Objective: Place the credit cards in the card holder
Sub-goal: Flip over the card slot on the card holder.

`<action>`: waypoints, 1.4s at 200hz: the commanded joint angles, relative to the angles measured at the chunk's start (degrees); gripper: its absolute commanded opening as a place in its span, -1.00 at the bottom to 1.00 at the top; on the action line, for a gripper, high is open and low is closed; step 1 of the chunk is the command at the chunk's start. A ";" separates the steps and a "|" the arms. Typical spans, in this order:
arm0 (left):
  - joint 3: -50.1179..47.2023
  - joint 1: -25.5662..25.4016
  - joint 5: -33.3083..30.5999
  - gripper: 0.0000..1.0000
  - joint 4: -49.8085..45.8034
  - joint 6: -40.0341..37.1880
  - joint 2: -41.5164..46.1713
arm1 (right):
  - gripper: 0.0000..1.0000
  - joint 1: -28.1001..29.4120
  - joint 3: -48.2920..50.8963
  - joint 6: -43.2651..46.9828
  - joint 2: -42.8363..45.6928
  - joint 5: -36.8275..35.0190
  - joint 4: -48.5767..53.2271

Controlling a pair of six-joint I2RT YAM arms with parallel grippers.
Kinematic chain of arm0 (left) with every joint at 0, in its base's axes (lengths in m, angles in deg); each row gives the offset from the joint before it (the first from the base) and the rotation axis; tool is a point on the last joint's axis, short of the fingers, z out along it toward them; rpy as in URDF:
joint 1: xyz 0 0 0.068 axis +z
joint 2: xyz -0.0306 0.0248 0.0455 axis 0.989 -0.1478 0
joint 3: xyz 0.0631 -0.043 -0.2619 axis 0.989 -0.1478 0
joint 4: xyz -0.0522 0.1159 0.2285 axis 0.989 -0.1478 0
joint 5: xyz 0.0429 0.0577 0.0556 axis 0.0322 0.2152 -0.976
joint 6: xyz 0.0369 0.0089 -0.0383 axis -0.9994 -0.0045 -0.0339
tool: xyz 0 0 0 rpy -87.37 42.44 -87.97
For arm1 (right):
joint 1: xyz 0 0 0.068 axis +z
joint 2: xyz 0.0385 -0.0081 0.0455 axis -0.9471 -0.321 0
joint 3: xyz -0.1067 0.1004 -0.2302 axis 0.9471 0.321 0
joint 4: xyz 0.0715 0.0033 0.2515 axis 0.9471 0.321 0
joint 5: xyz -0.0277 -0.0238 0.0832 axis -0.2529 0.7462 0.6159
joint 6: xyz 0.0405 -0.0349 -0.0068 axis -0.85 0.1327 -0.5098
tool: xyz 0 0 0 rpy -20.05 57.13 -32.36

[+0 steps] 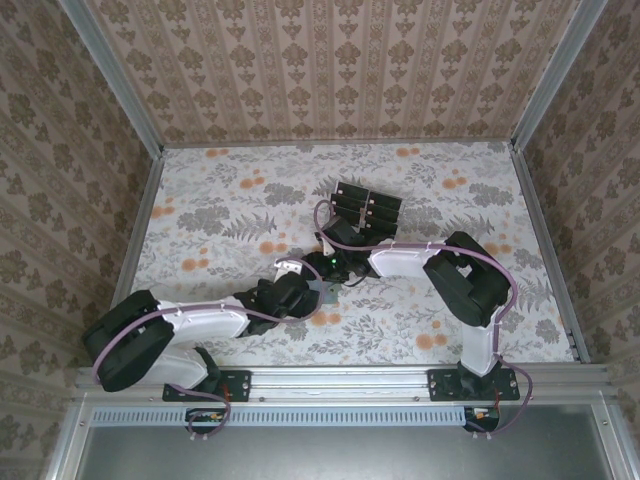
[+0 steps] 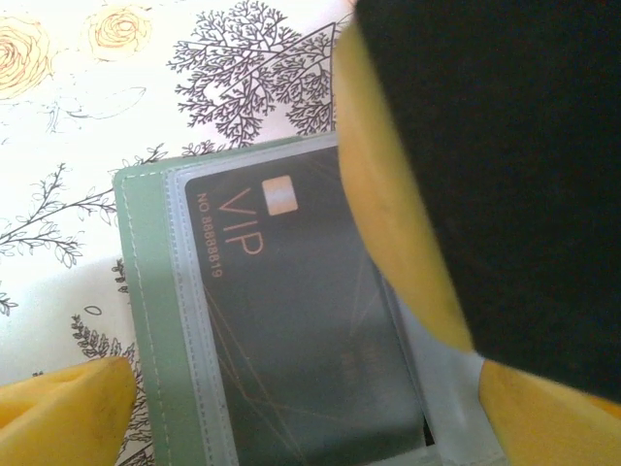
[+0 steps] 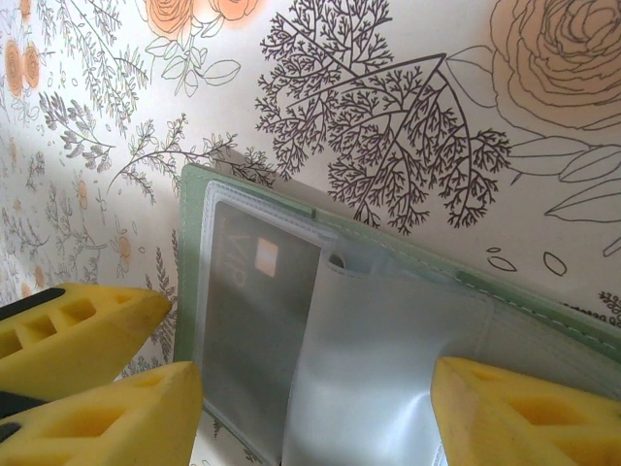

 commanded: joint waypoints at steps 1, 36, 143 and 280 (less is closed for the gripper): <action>-1.20 0.60 -2.07 1.00 0.27 2.16 -0.40 | 0.32 0.49 0.99 -1.21 2.40 1.44 3.59; -2.25 0.96 -2.29 1.00 0.43 3.07 0.09 | 0.33 0.29 2.91 -1.67 6.66 -0.61 3.79; -2.75 1.63 -1.89 0.99 0.71 3.09 0.48 | 0.33 0.88 7.11 -4.60 5.72 -0.43 0.05; -2.32 2.03 -4.11 1.00 -4.79 3.08 10.54 | 0.33 1.13 4.62 -6.83 1.25 2.37 -3.42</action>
